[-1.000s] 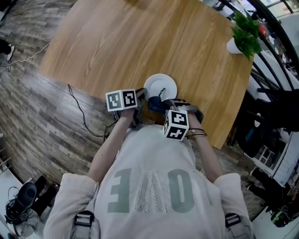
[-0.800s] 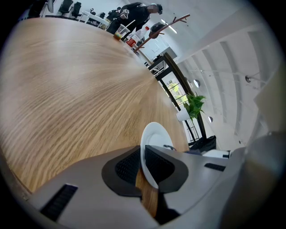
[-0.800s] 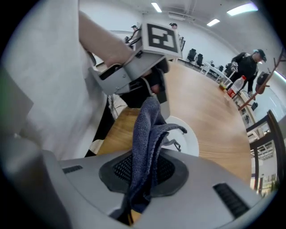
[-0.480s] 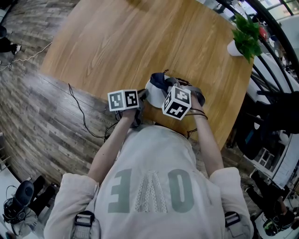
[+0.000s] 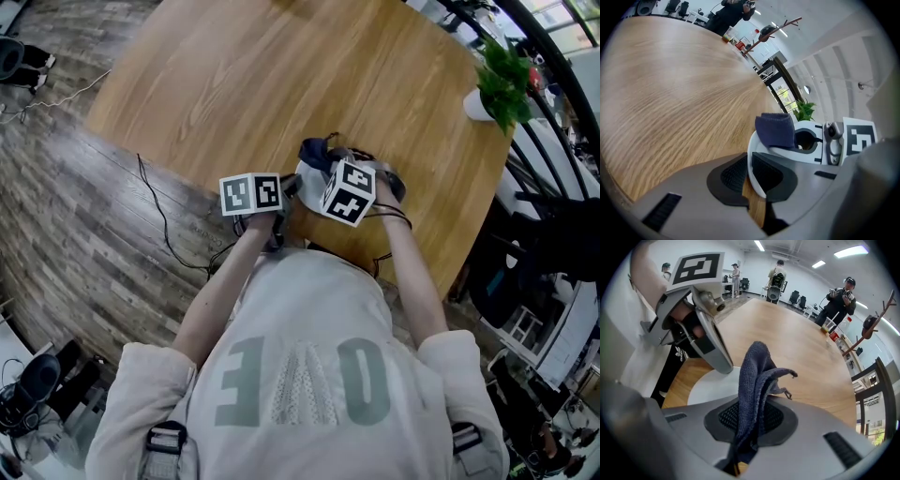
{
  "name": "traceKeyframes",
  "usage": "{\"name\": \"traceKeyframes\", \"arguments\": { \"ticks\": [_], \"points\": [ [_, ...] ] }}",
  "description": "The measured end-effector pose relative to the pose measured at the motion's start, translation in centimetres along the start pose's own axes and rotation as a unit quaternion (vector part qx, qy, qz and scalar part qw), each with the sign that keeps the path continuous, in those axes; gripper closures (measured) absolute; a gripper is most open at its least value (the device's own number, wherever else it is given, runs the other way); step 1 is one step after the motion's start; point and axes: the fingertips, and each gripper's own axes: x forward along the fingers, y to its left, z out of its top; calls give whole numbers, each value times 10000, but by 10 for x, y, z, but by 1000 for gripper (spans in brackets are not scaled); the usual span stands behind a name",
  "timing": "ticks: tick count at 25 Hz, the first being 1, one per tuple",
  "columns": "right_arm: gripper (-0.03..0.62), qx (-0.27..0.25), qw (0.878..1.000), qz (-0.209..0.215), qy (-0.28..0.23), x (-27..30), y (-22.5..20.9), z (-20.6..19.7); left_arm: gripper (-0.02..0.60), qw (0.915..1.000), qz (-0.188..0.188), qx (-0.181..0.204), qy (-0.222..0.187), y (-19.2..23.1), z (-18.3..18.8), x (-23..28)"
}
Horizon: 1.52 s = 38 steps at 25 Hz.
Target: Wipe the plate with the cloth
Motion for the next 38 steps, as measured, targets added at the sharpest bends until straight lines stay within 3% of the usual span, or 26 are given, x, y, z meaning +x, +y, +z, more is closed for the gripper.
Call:
{"name": "traceKeyframes", "arguments": {
  "ticks": [13,19,26,31,34,38],
  "points": [
    [537,-98,9899,1406,-151,-17,94,7,545,9999,14,-103,-99,4,1,-2],
    [537,-159,9832,1787,-338,-27,116,14,546,9997,-4,-186,-152,4,3,-2],
    [537,-85,9852,1674,-344,-30,109,11,545,9995,60,-234,-225,6,3,-2],
    [537,130,9881,1499,-325,-32,91,0,530,9977,-67,-333,-578,3,9,-8],
    [537,261,9911,1257,-351,-36,71,-4,454,9967,-17,-341,-737,3,9,-16],
    [537,399,9960,747,-268,-35,34,-6,446,9938,217,-360,-1032,17,21,-35]
  ]
}}
